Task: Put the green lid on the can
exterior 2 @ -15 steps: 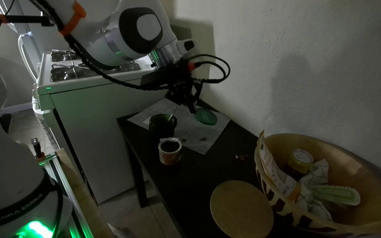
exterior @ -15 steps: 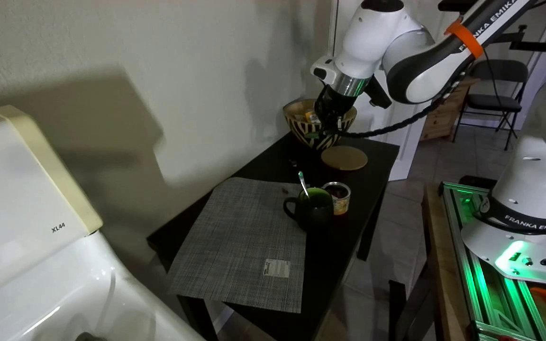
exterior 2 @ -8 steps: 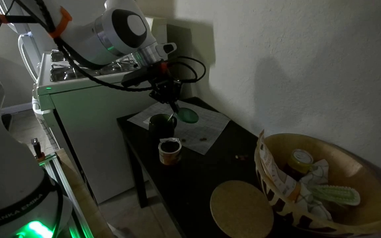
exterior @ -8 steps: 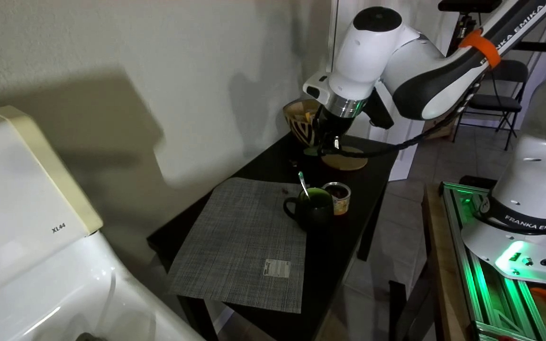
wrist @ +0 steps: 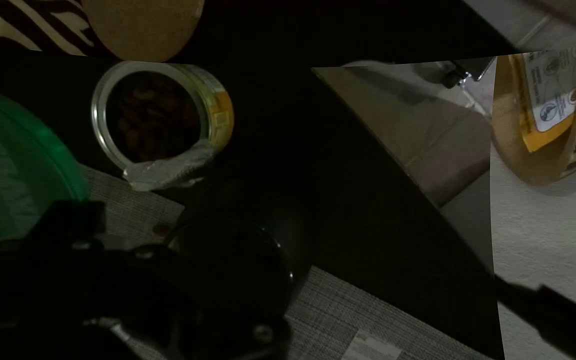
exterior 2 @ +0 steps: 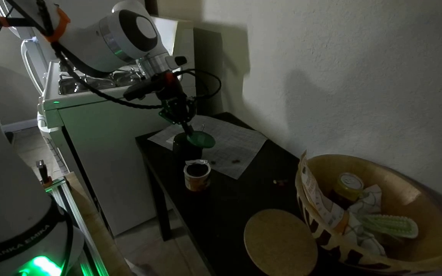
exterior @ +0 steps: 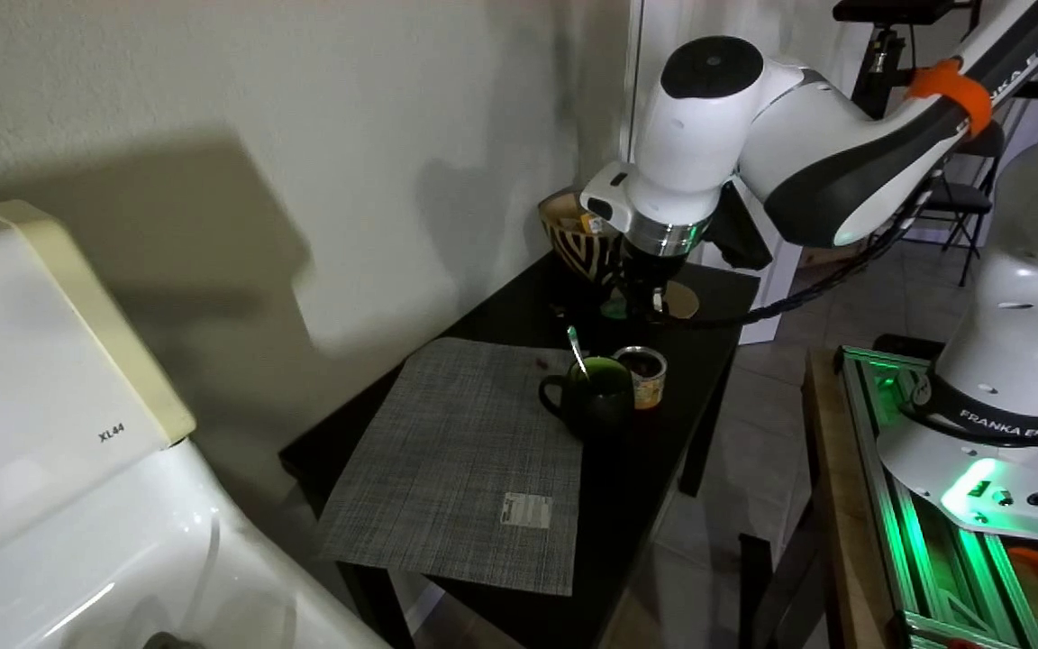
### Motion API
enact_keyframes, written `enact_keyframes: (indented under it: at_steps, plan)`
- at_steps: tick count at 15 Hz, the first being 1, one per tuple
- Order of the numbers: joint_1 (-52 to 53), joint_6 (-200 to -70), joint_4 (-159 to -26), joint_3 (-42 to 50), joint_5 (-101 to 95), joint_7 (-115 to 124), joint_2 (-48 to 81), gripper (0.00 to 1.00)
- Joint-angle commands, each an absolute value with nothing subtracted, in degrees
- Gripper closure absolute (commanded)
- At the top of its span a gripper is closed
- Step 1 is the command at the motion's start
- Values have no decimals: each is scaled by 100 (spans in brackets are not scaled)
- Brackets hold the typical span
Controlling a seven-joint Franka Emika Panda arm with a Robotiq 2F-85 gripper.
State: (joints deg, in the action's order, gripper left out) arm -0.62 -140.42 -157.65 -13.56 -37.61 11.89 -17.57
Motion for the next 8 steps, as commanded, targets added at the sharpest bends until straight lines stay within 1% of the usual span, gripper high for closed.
enact_keyframes:
  at_steps: [1, 4, 7, 8]
  plan:
    - [259, -13868, -15770, -1290, -3479, 1137, -1638, 99]
    - [395, -14074, -15768, -1234, -3377, 877, -1627, 99]
    - [357, -13538, -15753, -1351, -3403, 1222, -1687, 99]
    - [385, -13548, -15750, -1309, -3337, 1183, -1645, 99]
